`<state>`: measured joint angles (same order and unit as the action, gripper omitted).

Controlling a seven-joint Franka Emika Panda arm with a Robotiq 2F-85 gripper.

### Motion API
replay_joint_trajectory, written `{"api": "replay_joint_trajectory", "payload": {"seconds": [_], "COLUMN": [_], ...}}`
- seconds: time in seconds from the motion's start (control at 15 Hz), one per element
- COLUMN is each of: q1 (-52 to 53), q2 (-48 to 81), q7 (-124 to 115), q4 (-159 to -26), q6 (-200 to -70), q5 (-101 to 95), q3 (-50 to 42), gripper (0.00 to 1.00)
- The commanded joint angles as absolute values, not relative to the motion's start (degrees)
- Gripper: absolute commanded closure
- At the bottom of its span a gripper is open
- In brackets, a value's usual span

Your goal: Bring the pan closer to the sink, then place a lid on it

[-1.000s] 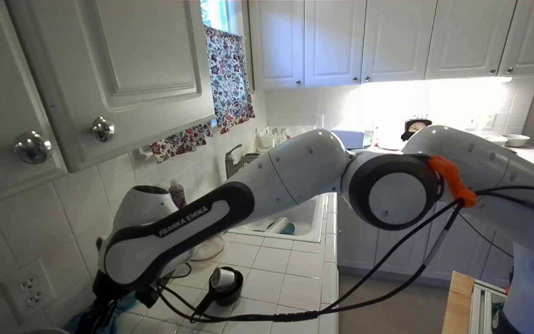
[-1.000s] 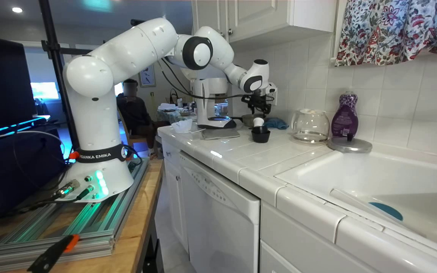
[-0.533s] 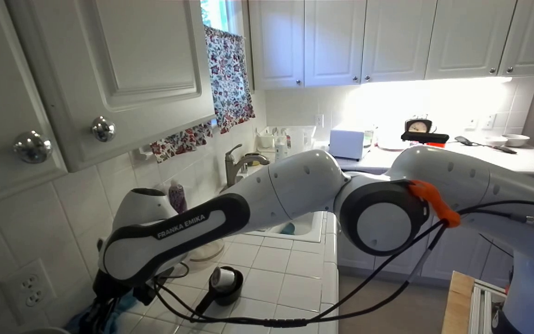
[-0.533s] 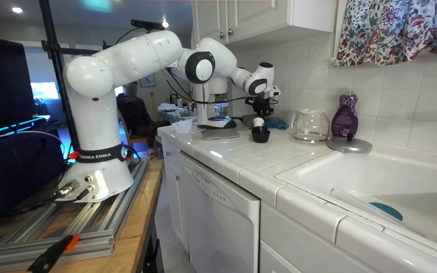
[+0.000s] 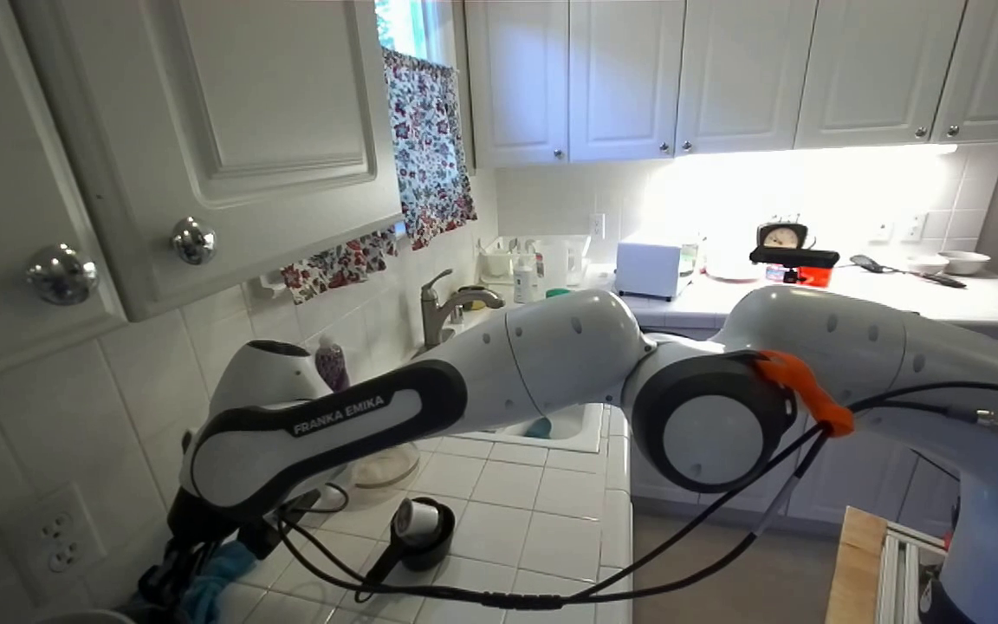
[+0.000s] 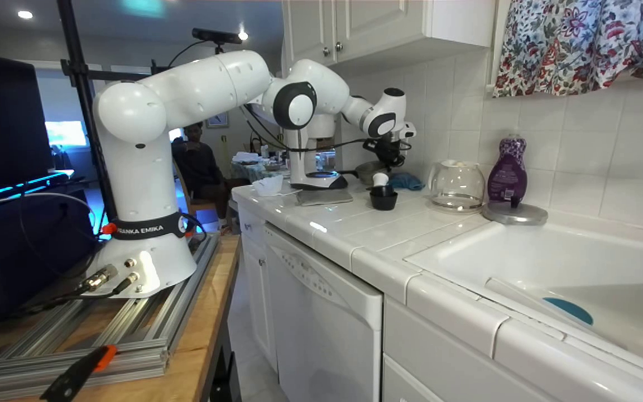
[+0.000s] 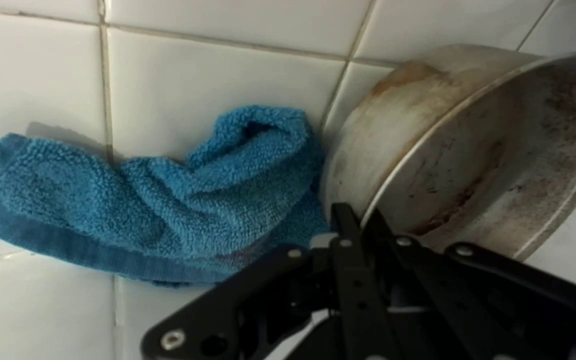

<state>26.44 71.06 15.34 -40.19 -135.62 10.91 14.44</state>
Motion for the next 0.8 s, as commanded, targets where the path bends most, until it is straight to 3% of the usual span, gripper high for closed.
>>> {"api": "replay_joint_trajectory", "payload": {"seconds": [0.0,0.73], "q1": [25.3,17.6], "q2": [71.8,65.3], "q7": [14.8,20.9], "q4": [-38.7,-50.5], "q6": [-133.4,-138.7], "q5": [12.3,18.5], "q3": [15.7,25.6], "gripper": [0.98,0.99]}}
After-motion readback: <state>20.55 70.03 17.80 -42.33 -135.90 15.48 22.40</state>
